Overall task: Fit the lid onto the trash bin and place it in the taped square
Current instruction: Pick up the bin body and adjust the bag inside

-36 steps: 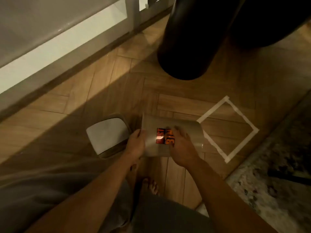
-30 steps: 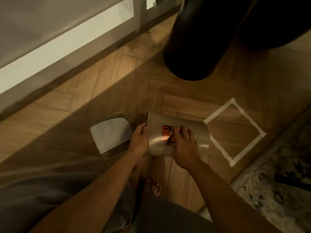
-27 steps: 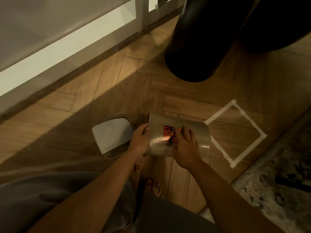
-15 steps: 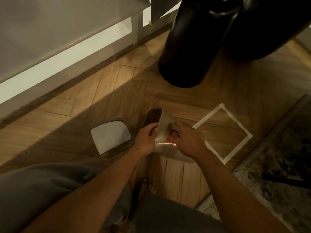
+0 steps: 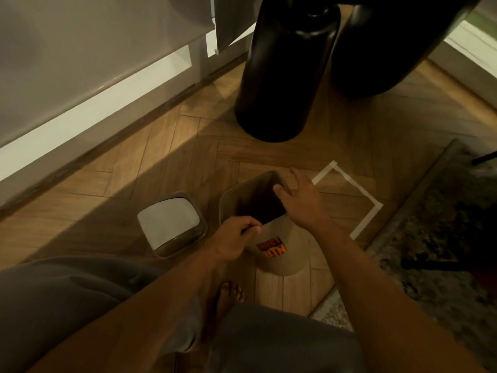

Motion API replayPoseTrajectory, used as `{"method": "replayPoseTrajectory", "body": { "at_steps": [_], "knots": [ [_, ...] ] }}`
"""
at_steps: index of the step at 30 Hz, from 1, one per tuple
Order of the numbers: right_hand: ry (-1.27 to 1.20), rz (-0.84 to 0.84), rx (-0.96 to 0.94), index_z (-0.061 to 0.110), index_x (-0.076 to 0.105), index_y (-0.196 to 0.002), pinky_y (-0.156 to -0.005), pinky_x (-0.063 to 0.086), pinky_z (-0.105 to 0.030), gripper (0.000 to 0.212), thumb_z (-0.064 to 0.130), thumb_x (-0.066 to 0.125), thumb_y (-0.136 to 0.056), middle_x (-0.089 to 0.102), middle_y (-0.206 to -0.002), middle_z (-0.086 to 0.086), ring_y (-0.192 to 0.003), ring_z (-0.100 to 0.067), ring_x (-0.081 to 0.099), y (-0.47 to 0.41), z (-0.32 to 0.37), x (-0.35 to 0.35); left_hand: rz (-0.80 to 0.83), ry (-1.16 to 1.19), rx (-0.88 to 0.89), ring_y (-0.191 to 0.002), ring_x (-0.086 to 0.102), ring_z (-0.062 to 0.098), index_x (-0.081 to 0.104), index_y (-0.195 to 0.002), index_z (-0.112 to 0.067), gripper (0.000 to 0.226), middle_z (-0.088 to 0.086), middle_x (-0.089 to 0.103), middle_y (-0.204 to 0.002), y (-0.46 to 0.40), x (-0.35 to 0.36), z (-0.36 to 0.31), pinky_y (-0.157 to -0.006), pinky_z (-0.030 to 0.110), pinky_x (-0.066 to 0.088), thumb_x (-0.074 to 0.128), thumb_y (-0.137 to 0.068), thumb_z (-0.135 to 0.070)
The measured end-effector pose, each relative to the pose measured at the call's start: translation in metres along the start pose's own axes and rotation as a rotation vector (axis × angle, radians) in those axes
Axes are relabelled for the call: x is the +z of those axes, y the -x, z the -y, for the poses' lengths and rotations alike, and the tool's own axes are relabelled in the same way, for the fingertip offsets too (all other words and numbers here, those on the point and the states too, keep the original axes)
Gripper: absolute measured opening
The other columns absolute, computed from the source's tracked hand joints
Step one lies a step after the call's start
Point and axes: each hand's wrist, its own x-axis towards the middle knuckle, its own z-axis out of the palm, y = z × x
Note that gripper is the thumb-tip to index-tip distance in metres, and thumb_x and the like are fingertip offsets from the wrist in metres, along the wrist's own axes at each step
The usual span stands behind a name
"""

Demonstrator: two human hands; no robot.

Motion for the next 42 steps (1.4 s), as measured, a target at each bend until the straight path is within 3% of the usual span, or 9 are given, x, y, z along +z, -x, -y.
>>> {"method": "replayPoseTrajectory", "body": {
  "at_steps": [4, 8, 11, 15, 19, 24, 30, 38, 42],
  "knots": [
    [-0.015, 0.08, 0.102, 0.024, 0.038, -0.156, -0.099, 0.052, -0.039, 0.058, 0.019, 0.06, -0.102, 0.061, -0.14, -0.007, -0.132, -0.029, 0.058, -0.002, -0.036, 0.008, 0.023, -0.083, 0.057, -0.102, 0.066, 0.009, 0.074, -0.111, -0.019, 0.021, -0.004, 0.073, -0.108, -0.001, 0.009, -0.009, -0.091, 0.043, 0.055, 0.061, -0.1, -0.029],
    [-0.041, 0.064, 0.153, 0.025, 0.045, -0.14, -0.064, 0.045, -0.018, 0.045, 0.002, 0.045, -0.102, 0.061, -0.104, 0.005, -0.101, -0.016, 0.065, -0.006, -0.057, 0.001, -0.209, -0.201, 0.063, -0.136, 0.046, 0.02, 0.063, -0.132, -0.025, 0.048, 0.002, 0.057, -0.14, -0.009, 0.011, -0.003, -0.112, 0.049, 0.041, 0.059, -0.093, -0.052],
    [-0.043, 0.075, 0.12, 0.029, 0.042, -0.144, -0.057, 0.042, -0.012, 0.049, 0.001, 0.04, -0.104, 0.06, -0.103, 0.004, -0.084, -0.003, 0.059, -0.001, -0.061, 0.002, -0.285, -0.016, -0.169, -0.142, 0.041, 0.024, 0.041, -0.15, -0.027, 0.08, 0.004, 0.045, -0.152, -0.019, 0.007, 0.009, -0.116, 0.048, 0.039, 0.055, -0.083, -0.068],
    [-0.097, 0.065, 0.088, 0.029, 0.04, -0.15, -0.054, 0.045, -0.009, 0.049, 0.005, 0.038, -0.108, 0.064, -0.111, -0.003, -0.083, -0.004, 0.061, 0.006, -0.066, 0.005, -0.225, 0.335, -0.45, -0.133, 0.052, 0.019, 0.033, -0.156, -0.015, 0.078, 0.0, 0.053, -0.146, -0.023, 0.008, 0.017, -0.115, 0.039, 0.04, 0.065, -0.093, -0.048],
    [-0.147, 0.003, 0.122, 0.026, 0.041, -0.151, -0.074, 0.05, -0.021, 0.044, 0.018, 0.047, -0.108, 0.062, -0.119, 0.005, -0.107, -0.013, 0.067, 0.014, -0.074, 0.002, -0.231, 0.354, -0.38, -0.126, 0.058, 0.02, 0.047, -0.149, -0.017, 0.056, 0.002, 0.062, -0.136, -0.025, 0.019, 0.01, -0.106, 0.034, 0.045, 0.064, -0.098, -0.033],
    [-0.179, -0.052, 0.132, 0.022, 0.036, -0.155, -0.1, 0.055, -0.042, 0.052, 0.018, 0.055, -0.106, 0.061, -0.13, 0.002, -0.124, -0.02, 0.061, 0.034, -0.096, -0.006, -0.152, 0.246, -0.206, -0.135, 0.051, 0.017, 0.035, -0.155, -0.03, 0.064, -0.003, 0.054, -0.146, -0.034, 0.019, -0.016, -0.113, 0.044, 0.043, 0.064, -0.097, -0.034],
    [-0.228, -0.113, 0.117, 0.02, 0.025, -0.16, -0.102, 0.046, -0.033, 0.066, 0.011, 0.059, -0.104, 0.052, -0.133, 0.009, -0.124, -0.01, 0.052, 0.053, -0.117, -0.016, -0.055, 0.097, -0.133, -0.137, 0.052, 0.017, 0.026, -0.158, -0.035, 0.087, -0.004, 0.052, -0.151, -0.058, 0.02, -0.036, -0.114, 0.046, 0.044, 0.062, -0.083, -0.059],
    [-0.156, 0.054, 0.201, 0.011, 0.007, -0.16, -0.112, 0.041, -0.036, 0.083, 0.014, 0.066, -0.101, 0.048, -0.148, -0.007, -0.142, -0.028, 0.048, 0.079, -0.153, -0.021, 0.084, -0.009, -0.09, -0.134, 0.052, 0.015, 0.022, -0.162, -0.033, 0.072, -0.003, 0.051, -0.151, -0.053, 0.045, -0.037, -0.11, 0.035, 0.044, 0.059, -0.1, -0.029],
    [-0.035, 0.166, 0.217, 0.002, -0.005, -0.162, -0.127, 0.024, -0.047, 0.093, 0.013, 0.065, -0.102, 0.021, -0.167, -0.021, -0.155, -0.035, 0.029, 0.09, -0.165, -0.017, 0.102, -0.066, -0.071, -0.14, 0.044, 0.013, 0.013, -0.163, -0.033, 0.074, -0.003, 0.044, -0.157, -0.042, 0.057, -0.027, -0.108, 0.026, 0.036, 0.056, -0.103, -0.023]
  ]
}}
